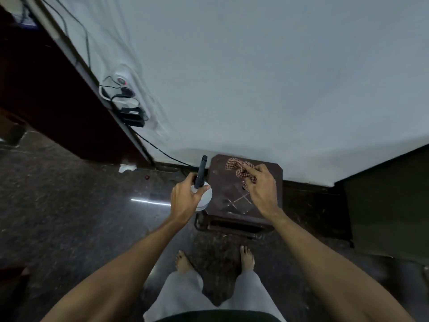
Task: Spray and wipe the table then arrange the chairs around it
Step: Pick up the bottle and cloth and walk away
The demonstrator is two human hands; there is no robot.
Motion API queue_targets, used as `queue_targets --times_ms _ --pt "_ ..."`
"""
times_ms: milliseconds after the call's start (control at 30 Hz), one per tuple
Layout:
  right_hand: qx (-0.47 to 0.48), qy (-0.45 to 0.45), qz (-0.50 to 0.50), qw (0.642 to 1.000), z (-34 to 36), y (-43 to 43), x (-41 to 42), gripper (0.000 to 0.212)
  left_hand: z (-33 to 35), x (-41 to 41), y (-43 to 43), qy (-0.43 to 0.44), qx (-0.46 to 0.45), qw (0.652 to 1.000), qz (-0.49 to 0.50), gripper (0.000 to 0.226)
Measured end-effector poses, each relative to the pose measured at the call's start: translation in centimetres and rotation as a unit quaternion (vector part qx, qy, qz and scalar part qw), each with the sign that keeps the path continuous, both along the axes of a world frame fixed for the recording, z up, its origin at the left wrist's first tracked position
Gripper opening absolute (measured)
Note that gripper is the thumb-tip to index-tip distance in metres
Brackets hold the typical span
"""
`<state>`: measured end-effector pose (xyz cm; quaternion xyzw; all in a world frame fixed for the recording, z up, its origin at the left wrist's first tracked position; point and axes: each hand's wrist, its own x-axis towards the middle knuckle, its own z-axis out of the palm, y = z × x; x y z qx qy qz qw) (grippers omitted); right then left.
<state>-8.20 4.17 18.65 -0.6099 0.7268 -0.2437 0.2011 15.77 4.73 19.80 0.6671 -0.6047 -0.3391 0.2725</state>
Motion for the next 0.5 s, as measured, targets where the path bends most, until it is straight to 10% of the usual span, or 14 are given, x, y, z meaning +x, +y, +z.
queue_targets --times_ms 500 --pt "0.091 0.035 0.008 0.995 -13.0 -2.4 -13.8 0.044 -8.9 -15.2 -4.0 -0.067 0.064 0.995 0.021 0.043"
